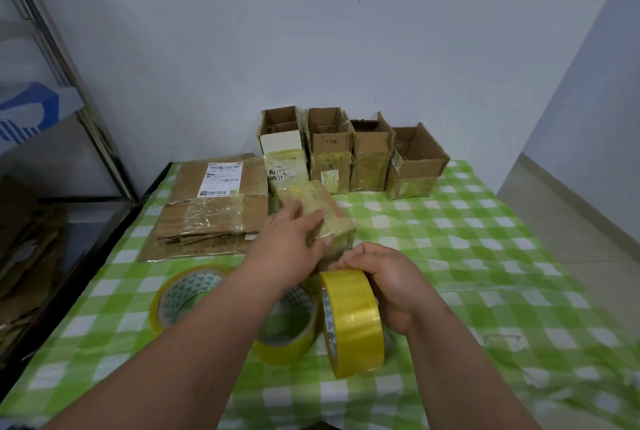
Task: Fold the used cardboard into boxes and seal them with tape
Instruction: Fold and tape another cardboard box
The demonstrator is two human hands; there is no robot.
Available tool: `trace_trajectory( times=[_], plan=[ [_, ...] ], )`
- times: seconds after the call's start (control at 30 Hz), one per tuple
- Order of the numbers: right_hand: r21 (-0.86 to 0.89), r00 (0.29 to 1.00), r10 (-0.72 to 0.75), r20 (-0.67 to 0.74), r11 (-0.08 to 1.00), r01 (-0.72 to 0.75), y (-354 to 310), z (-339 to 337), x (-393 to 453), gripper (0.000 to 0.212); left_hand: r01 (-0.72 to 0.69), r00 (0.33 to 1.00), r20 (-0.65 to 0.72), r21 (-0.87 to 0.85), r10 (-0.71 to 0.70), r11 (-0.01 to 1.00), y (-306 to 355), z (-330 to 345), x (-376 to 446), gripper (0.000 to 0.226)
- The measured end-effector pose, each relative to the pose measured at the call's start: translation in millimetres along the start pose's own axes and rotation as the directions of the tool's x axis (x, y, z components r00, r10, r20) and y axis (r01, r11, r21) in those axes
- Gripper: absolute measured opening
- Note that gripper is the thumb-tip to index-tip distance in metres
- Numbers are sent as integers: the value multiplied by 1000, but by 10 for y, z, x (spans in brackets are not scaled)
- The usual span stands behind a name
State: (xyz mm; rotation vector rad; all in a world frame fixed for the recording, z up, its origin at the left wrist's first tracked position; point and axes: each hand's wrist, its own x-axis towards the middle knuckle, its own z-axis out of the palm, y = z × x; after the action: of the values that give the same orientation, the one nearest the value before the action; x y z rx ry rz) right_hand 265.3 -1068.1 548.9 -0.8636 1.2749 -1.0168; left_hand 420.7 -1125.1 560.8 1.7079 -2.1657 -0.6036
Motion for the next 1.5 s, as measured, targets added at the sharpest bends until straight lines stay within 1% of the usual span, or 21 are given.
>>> trace_trajectory(
  times=[0.07, 0.17, 0.33, 0.43, 0.57, 0.67, 0.77, 0.8, 0.83, 0.9, 0.93, 0.97, 1.0, 1.07, 1.13, 1.23, 1.3, 1.37, 1.5],
  plan=[
    [-1, 999, -35, -17, 999, 35, -2, -41, -21, 18, -8, 1000, 1, 15, 8, 1000, -45, 17, 64, 59],
    [21, 994, -87, -63, 996, 88, 4, -134, -28, 18, -16, 1000, -19, 31, 17, 999, -89, -8, 74, 60],
    [204, 995, -67, -70, 976, 80, -15, -262, -22, 27, -83, 996, -25, 112, 86, 990, -85, -49, 97, 61],
    [187, 990, -88, -106, 977, 107, -69, -300, -23, 26, -129, 990, -37, 153, 136, 980, -85, -54, 141, 61],
    [192, 989, -96, -116, 974, 117, -123, -325, -2, 23, -140, 988, -56, 80, 144, 987, -117, -48, 193, 59],
    [187, 982, -124, -142, 971, 150, -117, -323, 38, 22, -192, 981, -22, 93, 195, 977, -111, -41, 192, 57],
    [191, 976, -146, -159, 966, 176, -108, -291, 86, 34, -233, 973, 33, 149, 230, 961, -123, -31, 171, 58],
    [179, 976, -147, -163, 968, 176, -107, -279, 103, 35, -220, 975, 60, 125, 214, 968, -139, -37, 163, 60],
    [165, 976, -144, -163, 971, 171, -110, -270, 117, 33, -194, 978, 92, 63, 188, 979, -165, -42, 159, 66],
    [140, 980, -126, -157, 979, 148, -126, -254, 139, 24, -132, 979, 137, -138, 151, 982, -218, -65, 128, 78],
    [129, 981, -118, -156, 982, 139, -133, -245, 145, 23, -118, 981, 128, -206, 147, 971, -243, -83, 100, 81],
    [116, 981, -116, -157, 984, 135, -138, -237, 145, 23, -113, 984, 109, -217, 139, 970, -278, -100, 73, 82],
    [105, 980, -119, -159, 985, 137, -141, -224, 142, 25, -100, 988, 102, -164, 118, 981, -317, -115, 44, 81],
    [89, 978, -124, -165, 986, 140, -140, -184, 123, 26, -66, 989, 136, 60, 57, 996, -390, -155, -19, 80],
    [87, 978, -124, -167, 986, 140, -128, -136, 95, 31, -57, 983, 185, 223, 16, 973, -417, -211, -96, 78],
    [67, 975, -134, -176, 987, 148, -102, -76, 50, 33, -103, 944, 328, 401, -38, 910, -398, -310, -196, 75],
    [37, 968, -145, -203, 987, 156, -88, -55, 19, 29, -132, 919, 383, 531, -98, 837, -388, -327, -245, 63],
    [22, 962, -149, -229, 987, 158, -90, -30, -17, 26, -141, 918, 376, 612, -129, 778, -372, -316, -302, 53],
    [17, 952, -167, -255, 984, 177, -110, 15, -89, 25, -92, 912, 362, 641, -194, 762, -297, -299, -426, 61]
  ],
)
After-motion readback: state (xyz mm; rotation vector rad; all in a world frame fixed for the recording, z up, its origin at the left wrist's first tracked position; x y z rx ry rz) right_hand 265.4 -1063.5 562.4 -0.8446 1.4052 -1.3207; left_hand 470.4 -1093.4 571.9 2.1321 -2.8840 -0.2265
